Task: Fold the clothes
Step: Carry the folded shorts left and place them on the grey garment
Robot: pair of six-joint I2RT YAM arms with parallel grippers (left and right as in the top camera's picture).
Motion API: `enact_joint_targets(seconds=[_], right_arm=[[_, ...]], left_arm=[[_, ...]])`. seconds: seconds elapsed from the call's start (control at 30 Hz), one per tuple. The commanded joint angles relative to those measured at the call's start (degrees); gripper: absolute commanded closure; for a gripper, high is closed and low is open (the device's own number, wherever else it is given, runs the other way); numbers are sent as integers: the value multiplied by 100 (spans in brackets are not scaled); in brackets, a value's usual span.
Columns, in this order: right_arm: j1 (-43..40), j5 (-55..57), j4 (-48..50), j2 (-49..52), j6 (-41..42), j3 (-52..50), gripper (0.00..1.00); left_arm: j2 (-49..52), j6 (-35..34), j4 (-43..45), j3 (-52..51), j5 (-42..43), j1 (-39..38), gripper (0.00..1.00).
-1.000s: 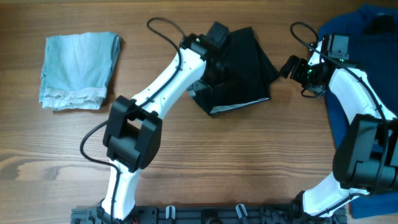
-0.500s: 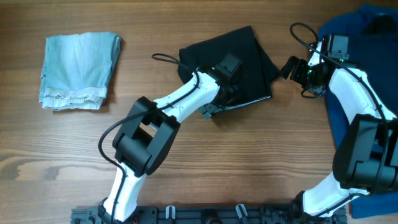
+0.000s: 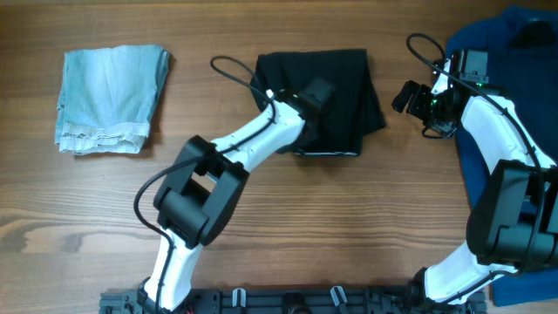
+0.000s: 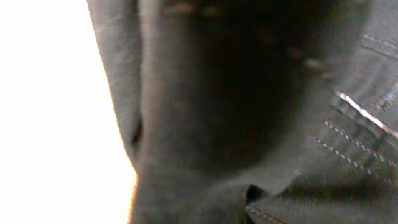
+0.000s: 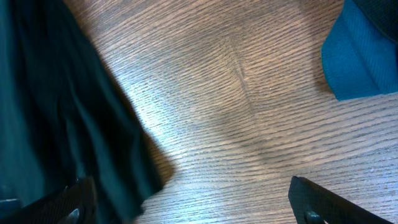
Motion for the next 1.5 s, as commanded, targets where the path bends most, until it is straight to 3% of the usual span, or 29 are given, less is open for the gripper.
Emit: enact_joint_targets(seconds=[0.0, 0.23, 0.37, 0.9, 1.1, 1.47], right_arm=[[13, 103, 15, -83, -68, -22, 1], [13, 103, 17, -83, -61, -22, 0], [13, 103, 17, -83, -61, -22, 0], [13, 103, 39, -83, -61, -22, 0], [13, 105, 39, -83, -61, -22, 0], [13, 103, 42, -83, -61, -22, 1]], left_arm=[[-374, 1727, -190, -201, -1191, 643, 96], [-1829, 3574, -96, -201, -1274, 1735, 96], [-2411, 4151, 72, -201, -1272, 2194, 96], [-2706, 4354, 234, -203, -1040, 4625, 94], [-2581, 4269, -26, -210, -590, 5165, 96], [-1751, 4273, 133, -212, -595, 5969, 96]])
